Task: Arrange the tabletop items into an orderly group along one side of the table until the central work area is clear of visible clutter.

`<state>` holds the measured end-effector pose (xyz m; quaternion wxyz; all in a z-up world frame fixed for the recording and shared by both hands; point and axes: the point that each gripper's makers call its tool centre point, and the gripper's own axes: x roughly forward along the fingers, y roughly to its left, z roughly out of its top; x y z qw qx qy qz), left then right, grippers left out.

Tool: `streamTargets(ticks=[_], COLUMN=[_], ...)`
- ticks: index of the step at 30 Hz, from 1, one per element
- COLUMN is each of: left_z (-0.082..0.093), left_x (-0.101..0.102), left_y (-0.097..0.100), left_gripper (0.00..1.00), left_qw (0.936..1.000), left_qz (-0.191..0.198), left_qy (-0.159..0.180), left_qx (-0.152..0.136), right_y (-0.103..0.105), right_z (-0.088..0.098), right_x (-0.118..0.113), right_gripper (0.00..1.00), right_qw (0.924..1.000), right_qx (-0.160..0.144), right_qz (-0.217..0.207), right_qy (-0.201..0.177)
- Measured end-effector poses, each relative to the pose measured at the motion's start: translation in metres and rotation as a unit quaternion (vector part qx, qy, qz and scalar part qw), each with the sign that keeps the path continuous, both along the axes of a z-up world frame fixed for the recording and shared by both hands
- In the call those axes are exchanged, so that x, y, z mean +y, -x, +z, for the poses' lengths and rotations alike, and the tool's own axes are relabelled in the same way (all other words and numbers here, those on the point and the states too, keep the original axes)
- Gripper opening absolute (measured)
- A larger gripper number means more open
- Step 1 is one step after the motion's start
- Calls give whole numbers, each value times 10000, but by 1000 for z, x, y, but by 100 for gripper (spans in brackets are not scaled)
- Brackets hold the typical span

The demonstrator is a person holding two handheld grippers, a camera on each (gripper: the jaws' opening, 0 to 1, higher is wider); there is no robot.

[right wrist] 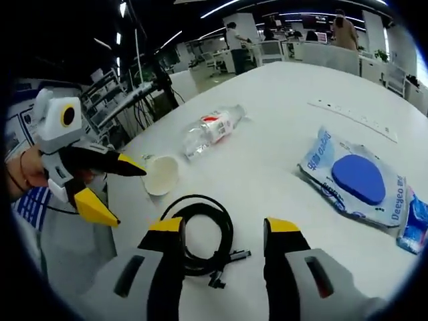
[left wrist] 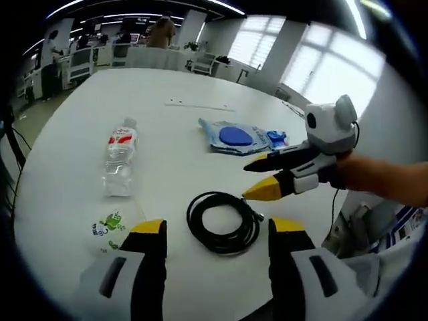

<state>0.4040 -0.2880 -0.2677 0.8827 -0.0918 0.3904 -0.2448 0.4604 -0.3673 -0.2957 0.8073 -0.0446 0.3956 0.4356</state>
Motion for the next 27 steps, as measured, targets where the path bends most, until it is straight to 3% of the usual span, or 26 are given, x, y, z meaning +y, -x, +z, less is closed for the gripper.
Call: streamTargets(ticks=[13, 27], left_z=[-39, -69], left_x=[-8, -12], left_y=[1, -2], left_gripper=[51, 34], left_qw=[9989, 9966], left_qz=[85, 180], left_qy=[58, -20], left_qx=[449, 806], right_y=[4, 5], right_z=[-27, -39], right_x=[8, 9], right_gripper=[40, 14], right_qw=[9993, 9981], right_qx=[259, 218], right_qz=[217, 334], right_qy=[184, 461])
